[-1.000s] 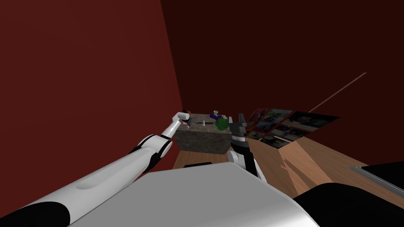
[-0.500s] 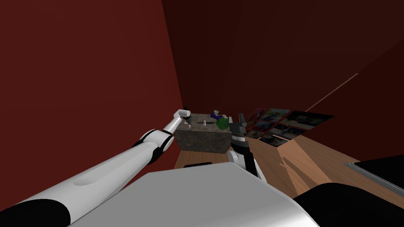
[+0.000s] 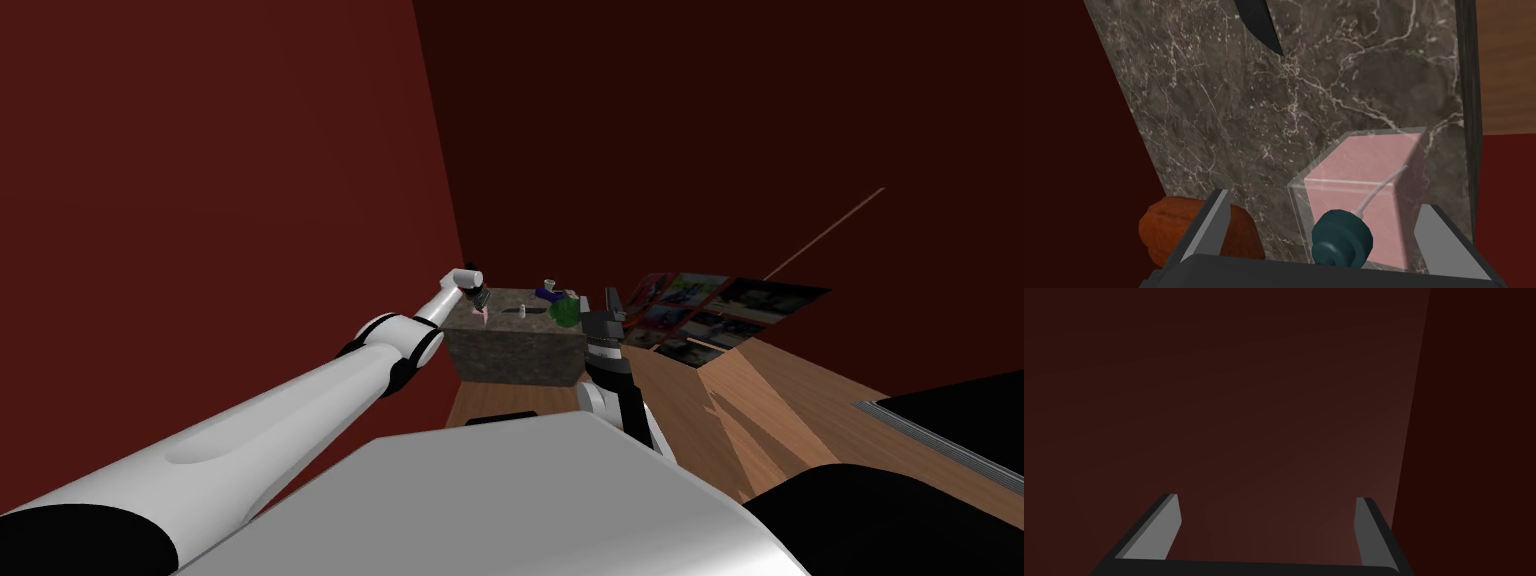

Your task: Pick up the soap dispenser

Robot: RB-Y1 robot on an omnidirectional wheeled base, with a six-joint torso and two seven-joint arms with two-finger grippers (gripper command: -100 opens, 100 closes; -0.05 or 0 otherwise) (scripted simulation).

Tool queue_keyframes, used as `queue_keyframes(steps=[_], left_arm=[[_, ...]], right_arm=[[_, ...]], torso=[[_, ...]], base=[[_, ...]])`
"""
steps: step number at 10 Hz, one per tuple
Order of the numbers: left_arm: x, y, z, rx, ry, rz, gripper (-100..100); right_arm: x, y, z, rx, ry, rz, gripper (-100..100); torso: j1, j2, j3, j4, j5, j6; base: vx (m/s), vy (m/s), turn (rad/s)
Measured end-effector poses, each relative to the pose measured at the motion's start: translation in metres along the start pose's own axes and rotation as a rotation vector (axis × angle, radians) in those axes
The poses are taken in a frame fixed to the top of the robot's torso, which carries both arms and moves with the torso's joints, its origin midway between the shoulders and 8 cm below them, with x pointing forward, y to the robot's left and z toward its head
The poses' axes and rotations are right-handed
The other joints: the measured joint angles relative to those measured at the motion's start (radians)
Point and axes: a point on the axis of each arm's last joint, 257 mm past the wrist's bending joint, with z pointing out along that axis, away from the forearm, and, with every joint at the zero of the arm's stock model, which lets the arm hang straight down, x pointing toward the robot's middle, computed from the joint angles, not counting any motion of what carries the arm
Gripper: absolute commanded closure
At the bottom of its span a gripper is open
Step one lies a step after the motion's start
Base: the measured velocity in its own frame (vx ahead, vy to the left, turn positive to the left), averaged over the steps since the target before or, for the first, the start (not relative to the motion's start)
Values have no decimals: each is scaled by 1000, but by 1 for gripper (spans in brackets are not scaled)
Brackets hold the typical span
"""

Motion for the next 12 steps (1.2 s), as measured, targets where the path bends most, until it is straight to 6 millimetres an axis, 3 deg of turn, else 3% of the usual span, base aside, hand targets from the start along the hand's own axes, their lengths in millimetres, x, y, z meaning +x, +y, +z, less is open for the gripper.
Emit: queue_keyframes(steps=[3, 4, 5, 7, 8, 12], left_arm=[[-13, -6, -12, -22, -23, 10, -100], [-14, -6, -13, -23, -24, 11, 0], [-14, -6, -13, -23, -24, 10, -100], [-16, 1, -2, -27, -27, 5, -100], [-16, 1, -1, -24, -27, 6, 100], [-16, 0, -1, -23, -27, 8, 100]], right_arm=[[0, 0, 0, 0, 0, 0, 0], [0, 0, 0, 0, 0, 0, 0], [0, 0, 0, 0, 0, 0, 0], [0, 0, 0, 0, 0, 0, 0], [0, 0, 0, 0, 0, 0, 0], [0, 0, 0, 0, 0, 0, 0]], torso=[[-1, -1, 0, 0, 0, 0], [-4, -1, -1, -1, -1, 0], [-6, -1, -1, 0, -1, 0], [-7, -3, -2, -1, -2, 0], [-7, -2, -2, -1, -2, 0], [-7, -1, -1, -1, -2, 0]], base=[[0, 69, -23], [0, 7, 2], [26, 1, -45], [28, -6, -14], [0, 0, 0], [0, 0, 0]])
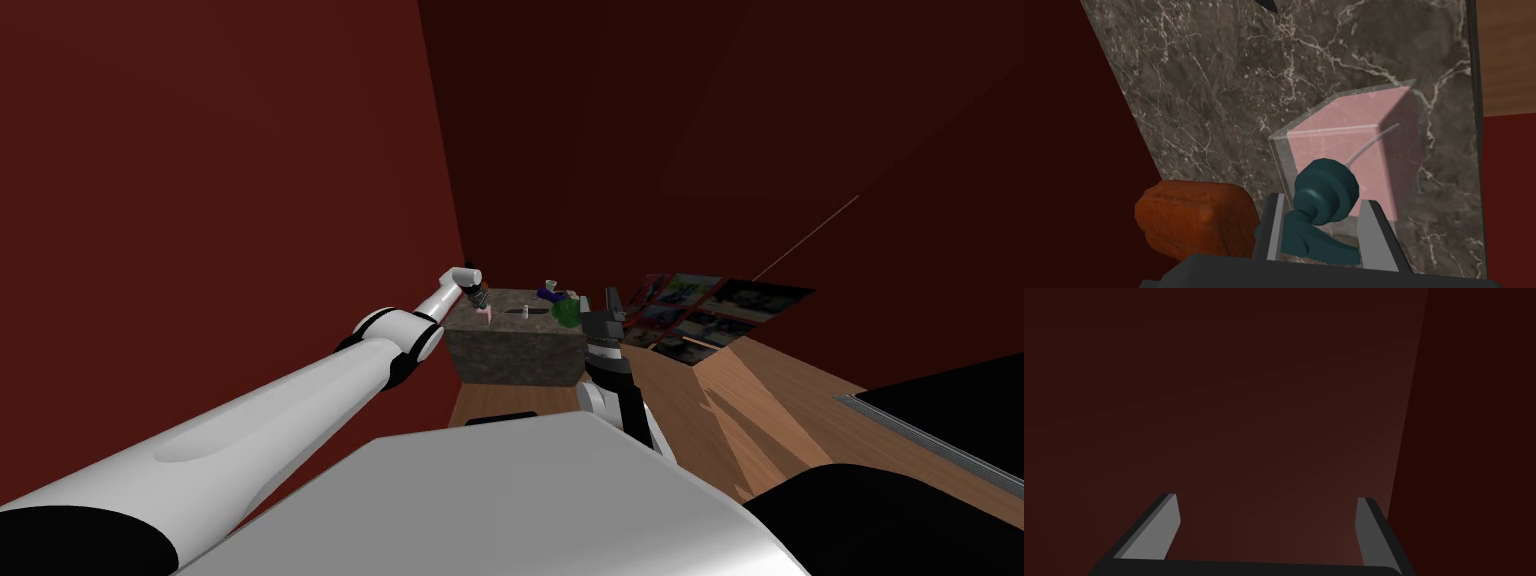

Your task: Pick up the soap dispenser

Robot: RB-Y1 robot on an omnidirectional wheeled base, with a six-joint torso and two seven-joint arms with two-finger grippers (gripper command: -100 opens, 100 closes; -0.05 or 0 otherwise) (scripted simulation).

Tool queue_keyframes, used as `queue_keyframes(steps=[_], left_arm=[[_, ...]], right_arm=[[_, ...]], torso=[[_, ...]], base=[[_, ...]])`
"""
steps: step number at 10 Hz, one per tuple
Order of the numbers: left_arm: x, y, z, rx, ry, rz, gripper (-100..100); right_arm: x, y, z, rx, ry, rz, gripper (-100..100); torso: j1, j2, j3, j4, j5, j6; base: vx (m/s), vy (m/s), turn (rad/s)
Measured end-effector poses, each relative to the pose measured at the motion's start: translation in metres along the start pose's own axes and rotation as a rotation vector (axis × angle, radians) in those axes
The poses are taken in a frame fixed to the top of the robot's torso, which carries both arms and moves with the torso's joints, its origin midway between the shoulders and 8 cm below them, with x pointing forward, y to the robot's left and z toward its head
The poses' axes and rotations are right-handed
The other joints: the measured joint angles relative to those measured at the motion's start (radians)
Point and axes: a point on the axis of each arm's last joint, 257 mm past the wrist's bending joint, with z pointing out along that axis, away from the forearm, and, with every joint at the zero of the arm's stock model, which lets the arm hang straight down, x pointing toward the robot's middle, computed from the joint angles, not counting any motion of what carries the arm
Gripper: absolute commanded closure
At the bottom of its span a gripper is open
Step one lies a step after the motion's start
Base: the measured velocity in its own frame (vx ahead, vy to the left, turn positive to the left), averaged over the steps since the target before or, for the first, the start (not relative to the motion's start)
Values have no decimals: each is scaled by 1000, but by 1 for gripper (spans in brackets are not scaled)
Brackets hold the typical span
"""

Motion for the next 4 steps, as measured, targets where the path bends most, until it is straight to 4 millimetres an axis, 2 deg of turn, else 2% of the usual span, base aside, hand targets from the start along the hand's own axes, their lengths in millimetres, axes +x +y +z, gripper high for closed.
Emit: queue_keyframes(steps=[1, 2, 3, 4], left_arm=[[0, 0, 0, 0, 0, 0, 0], [0, 0, 0, 0, 0, 1, 100], [1, -3, -4, 2, 2, 2, 100], [1, -4, -5, 1, 2, 2, 0]], right_arm=[[0, 0, 0, 0, 0, 0, 0], [0, 0, 0, 0, 0, 0, 0], [0, 0, 0, 0, 0, 0, 0], [0, 0, 0, 0, 0, 0, 0]], torso=[[0, 0, 0, 0, 0, 0], [0, 0, 0, 0, 0, 0], [1, 2, 1, 1, 0, -1], [0, 2, 1, 1, 0, -1]], base=[[0, 0, 0], [-26, 7, 52], [-14, 4, 13], [0, 0, 0]])
